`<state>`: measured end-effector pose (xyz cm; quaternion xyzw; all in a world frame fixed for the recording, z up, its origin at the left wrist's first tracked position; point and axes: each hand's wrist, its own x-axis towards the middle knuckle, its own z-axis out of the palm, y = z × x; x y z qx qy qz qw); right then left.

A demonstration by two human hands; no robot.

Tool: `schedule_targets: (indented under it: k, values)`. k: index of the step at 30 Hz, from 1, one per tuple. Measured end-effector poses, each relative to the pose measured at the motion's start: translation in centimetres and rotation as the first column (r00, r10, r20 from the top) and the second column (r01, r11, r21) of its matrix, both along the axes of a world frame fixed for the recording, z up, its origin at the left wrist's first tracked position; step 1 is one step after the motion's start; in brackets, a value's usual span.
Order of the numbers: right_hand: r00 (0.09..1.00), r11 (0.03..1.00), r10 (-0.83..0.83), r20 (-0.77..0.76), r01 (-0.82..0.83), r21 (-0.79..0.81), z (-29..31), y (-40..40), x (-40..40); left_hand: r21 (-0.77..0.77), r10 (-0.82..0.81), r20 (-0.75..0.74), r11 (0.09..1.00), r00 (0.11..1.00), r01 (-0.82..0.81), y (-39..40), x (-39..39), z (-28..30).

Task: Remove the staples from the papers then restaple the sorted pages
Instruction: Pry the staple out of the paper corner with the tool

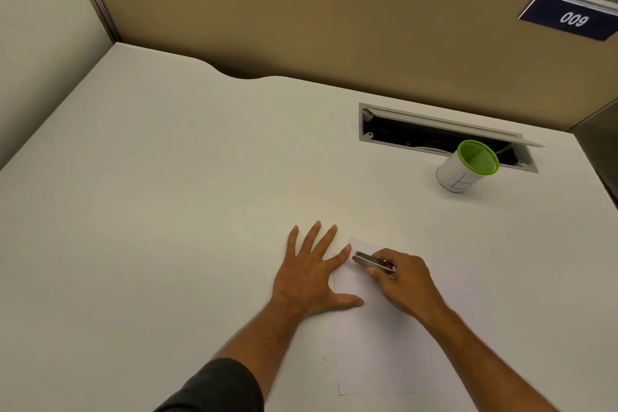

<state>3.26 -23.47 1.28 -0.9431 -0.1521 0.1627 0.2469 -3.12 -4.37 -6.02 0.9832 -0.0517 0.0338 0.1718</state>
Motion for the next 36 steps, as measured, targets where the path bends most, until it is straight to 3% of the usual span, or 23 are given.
schedule_targets:
  k: [11,19,27,36]
  values:
    - [0.987,0.982,0.131,0.092,-0.116,-0.152,-0.8,0.5,-0.6,-0.028,-0.009,0.040,1.000,0.999,0.010,0.0,-0.1,-0.1]
    - [0.989,0.983,0.095,0.110,-0.076,-0.165,-1.4,0.7,-1.2,-0.033,-0.011,0.041,0.999,0.999,0.012,0.0,0.0,-0.3]
    - [0.998,0.993,0.001,0.068,0.008,-0.122,-1.4,1.0,-1.4,-0.038,-0.009,0.049,0.999,0.999,0.011,0.0,0.0,-0.3]
    - [0.983,0.987,-0.119,-0.139,0.102,-0.124,-0.6,1.7,0.5,-0.030,0.005,0.026,1.000,1.000,-0.004,-0.1,0.0,-0.1]
